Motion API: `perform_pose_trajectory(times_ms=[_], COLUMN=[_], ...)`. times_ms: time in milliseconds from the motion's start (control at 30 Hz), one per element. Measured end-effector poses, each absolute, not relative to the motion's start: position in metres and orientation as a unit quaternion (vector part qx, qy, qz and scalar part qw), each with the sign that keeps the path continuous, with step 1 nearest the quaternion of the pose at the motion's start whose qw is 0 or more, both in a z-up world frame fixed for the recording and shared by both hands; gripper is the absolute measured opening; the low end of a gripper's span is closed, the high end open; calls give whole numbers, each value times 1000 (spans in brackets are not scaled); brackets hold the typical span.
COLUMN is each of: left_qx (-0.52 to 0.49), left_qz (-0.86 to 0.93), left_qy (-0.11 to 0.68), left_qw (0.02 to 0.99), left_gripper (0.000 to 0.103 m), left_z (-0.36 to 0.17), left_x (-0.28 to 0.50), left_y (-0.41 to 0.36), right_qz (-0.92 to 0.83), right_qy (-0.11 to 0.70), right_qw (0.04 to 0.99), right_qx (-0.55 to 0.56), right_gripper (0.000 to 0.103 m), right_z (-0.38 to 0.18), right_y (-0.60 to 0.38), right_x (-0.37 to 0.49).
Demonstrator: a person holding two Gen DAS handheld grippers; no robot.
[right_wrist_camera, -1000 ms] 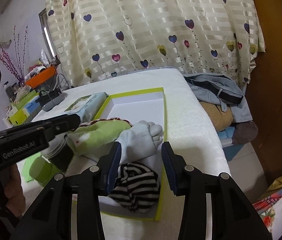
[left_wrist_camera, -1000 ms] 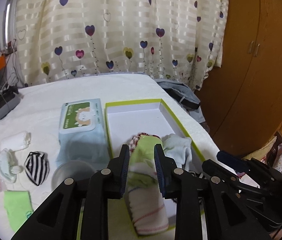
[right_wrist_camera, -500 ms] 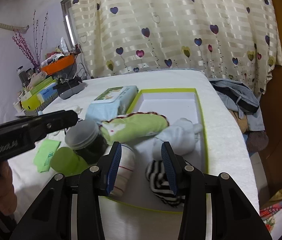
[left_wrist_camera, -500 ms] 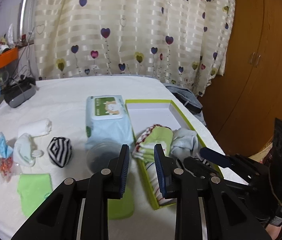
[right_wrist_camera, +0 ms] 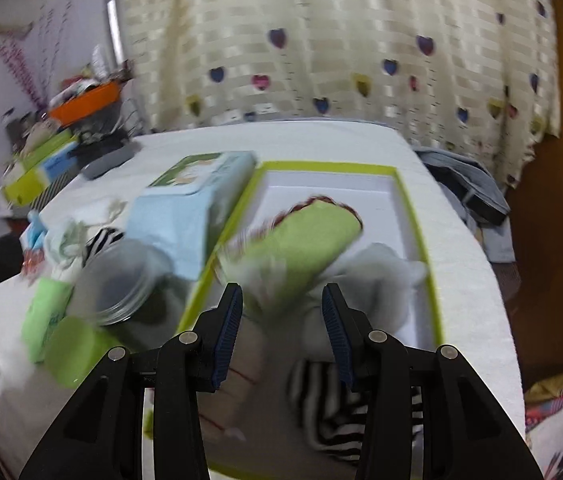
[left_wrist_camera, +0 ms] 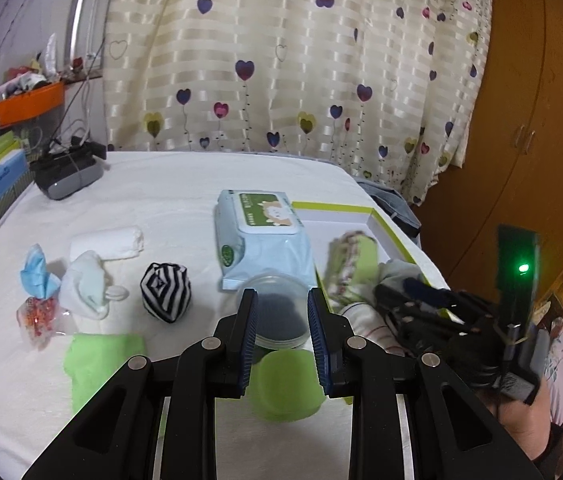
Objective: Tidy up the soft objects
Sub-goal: 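Open both grippers to drop the green cloth and blue sock in the box, then move both grippers out of the box toward the light-green cloth on the bed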
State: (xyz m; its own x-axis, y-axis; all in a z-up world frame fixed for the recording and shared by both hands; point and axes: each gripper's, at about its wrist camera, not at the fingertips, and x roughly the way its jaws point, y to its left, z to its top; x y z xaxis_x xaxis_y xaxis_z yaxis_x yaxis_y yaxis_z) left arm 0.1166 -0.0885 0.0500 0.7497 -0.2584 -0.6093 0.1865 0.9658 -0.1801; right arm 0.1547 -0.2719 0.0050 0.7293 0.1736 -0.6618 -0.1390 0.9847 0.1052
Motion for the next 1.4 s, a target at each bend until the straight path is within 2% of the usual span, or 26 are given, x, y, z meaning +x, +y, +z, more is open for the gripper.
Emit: perform_pose_trajectory(times_ms=[400,533,867,1067,1400], left_qx=[-44,-47,-55,-60,-67], left_qz=[-131,-131,-115,-107,-95], left_qy=[336,335,329,329,329], left_qw=[932,932,936,936,937], left_gripper=[24,32,34,39,43], left_z=[47,48,48,45,41], left_x=[102,95,82,77,70], left_y=[-88,-83,-61,-47,-26], right_qz=[107,120,139,151,173], right_qy=[327,315,303,299,293], right_qw=[939,941,943,942,940], right_qx=[17,9,-7,-18,-31], right_gripper=[43,43,43,43,48], right_z=[35,45,56,59,63], right_y=[-261,-250,-225,-210,-189], right_x=[113,99,80,73,65])
